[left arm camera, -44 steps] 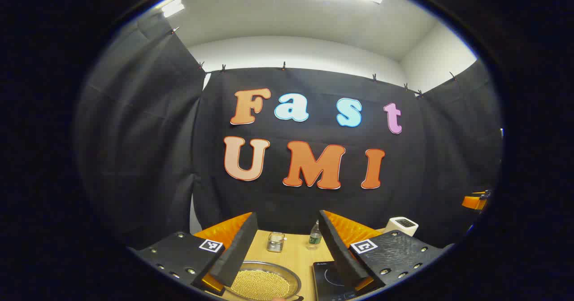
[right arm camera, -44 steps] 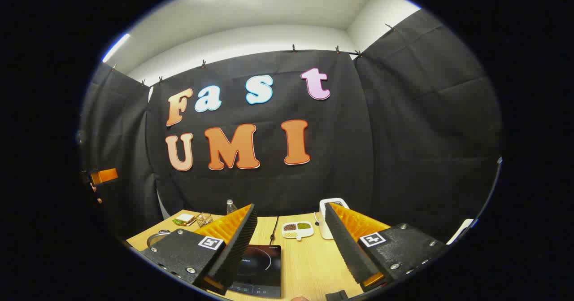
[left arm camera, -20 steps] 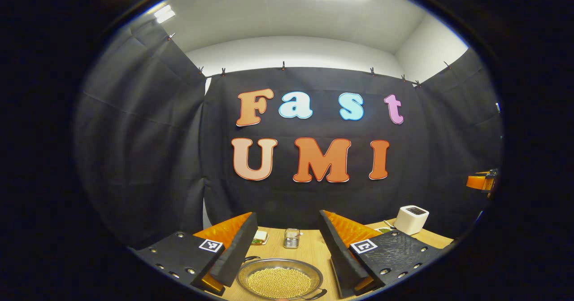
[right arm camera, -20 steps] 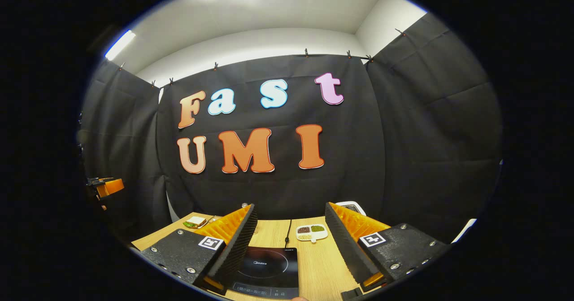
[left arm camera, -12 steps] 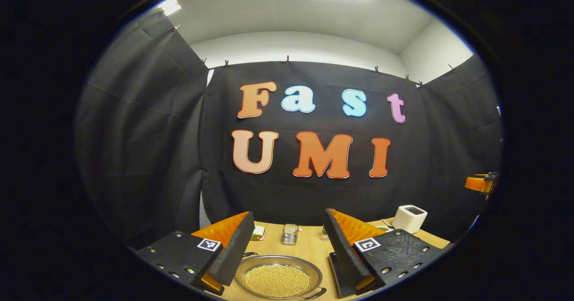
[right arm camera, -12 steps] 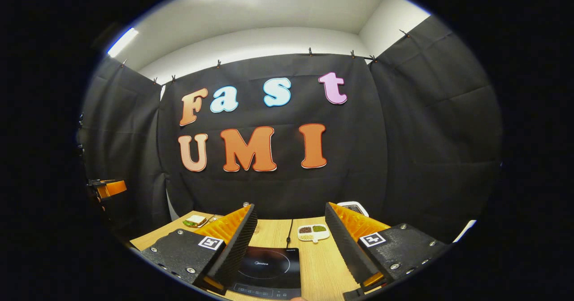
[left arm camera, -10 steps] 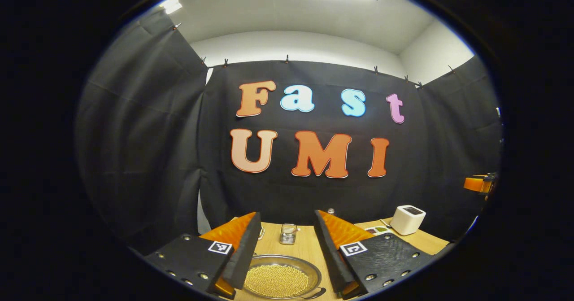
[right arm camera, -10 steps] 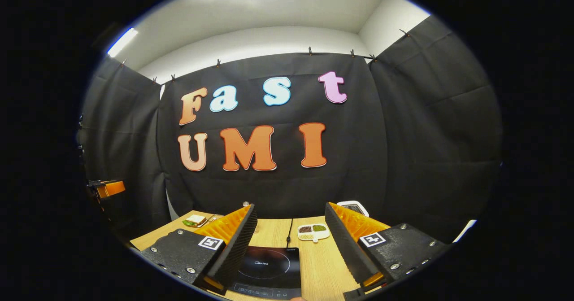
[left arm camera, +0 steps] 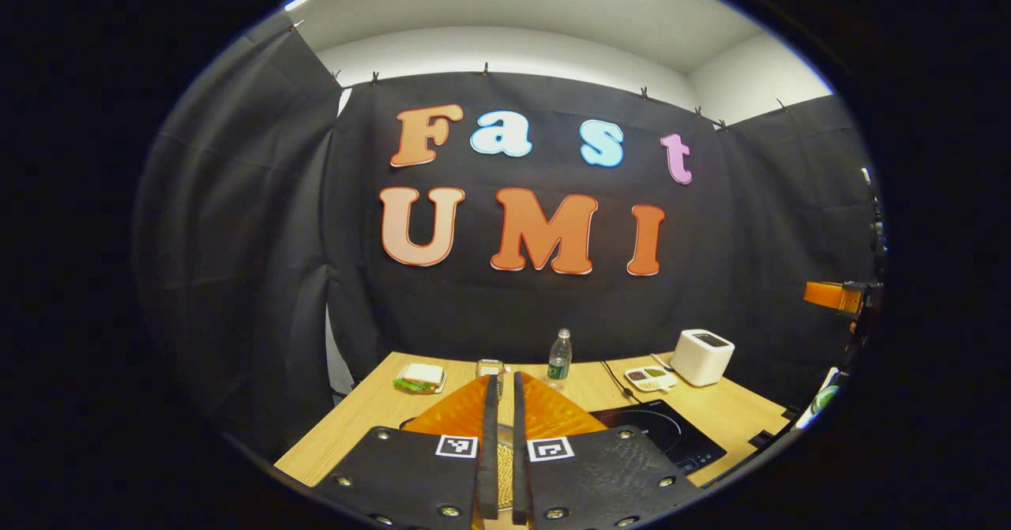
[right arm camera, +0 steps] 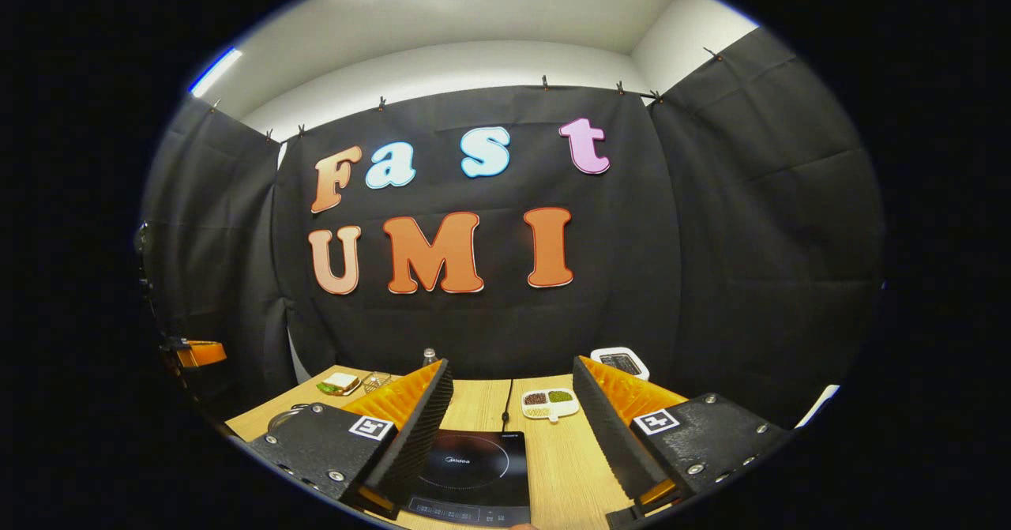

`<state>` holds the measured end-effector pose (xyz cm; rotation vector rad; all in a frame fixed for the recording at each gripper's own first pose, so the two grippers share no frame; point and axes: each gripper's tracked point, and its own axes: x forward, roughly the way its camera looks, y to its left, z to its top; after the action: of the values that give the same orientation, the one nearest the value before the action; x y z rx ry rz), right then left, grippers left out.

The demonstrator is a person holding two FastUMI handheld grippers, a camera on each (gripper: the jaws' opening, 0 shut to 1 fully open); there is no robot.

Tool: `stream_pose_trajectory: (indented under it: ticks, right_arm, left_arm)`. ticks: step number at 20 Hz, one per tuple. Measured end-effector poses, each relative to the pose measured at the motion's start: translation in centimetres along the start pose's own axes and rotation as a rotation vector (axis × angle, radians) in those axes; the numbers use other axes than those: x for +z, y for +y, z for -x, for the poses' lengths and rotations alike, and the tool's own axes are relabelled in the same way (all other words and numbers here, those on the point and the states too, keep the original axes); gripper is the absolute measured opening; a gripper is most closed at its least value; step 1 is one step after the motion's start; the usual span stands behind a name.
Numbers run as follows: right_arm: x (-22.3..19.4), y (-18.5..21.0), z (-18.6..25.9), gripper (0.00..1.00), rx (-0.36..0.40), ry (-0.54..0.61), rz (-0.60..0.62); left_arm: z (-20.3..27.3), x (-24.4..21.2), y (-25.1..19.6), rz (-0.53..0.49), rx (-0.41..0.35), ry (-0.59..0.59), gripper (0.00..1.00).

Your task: First push the handle of the pot to place it horizontally, then grasp the pot with both hands and set it on the induction cooktop.

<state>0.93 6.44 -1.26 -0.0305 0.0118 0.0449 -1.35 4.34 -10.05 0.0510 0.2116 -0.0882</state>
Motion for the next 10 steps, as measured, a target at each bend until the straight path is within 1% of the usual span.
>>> stream_pose_trajectory:
  ticks: [1, 3, 6, 10]
  right_arm:
    - [-0.2, 0.0, 0.0, 0.95, 0.001, 0.004, 0.001]
    - [-0.5, 0.2, 0.0, 0.95, 0.003, 0.01, 0.0]
    - [-0.7, 0.0, -0.2, 0.95, -0.002, 0.014, -0.002]
    - [-1.0, -0.3, -0.5, 0.95, -0.011, 0.012, -0.007]
  left_arm:
    - [0.1, -1.2, 0.0, -0.007, -0.005, 0.022, 0.08]
    - [0.1, -3.5, -0.7, 0.009, -0.033, 0.067, 0.02]
    - [0.7, -7.0, -1.8, 0.032, -0.077, 0.15, 0.02]
    - [1.2, -10.9, -1.9, 0.008, -0.092, 0.229, 0.03]
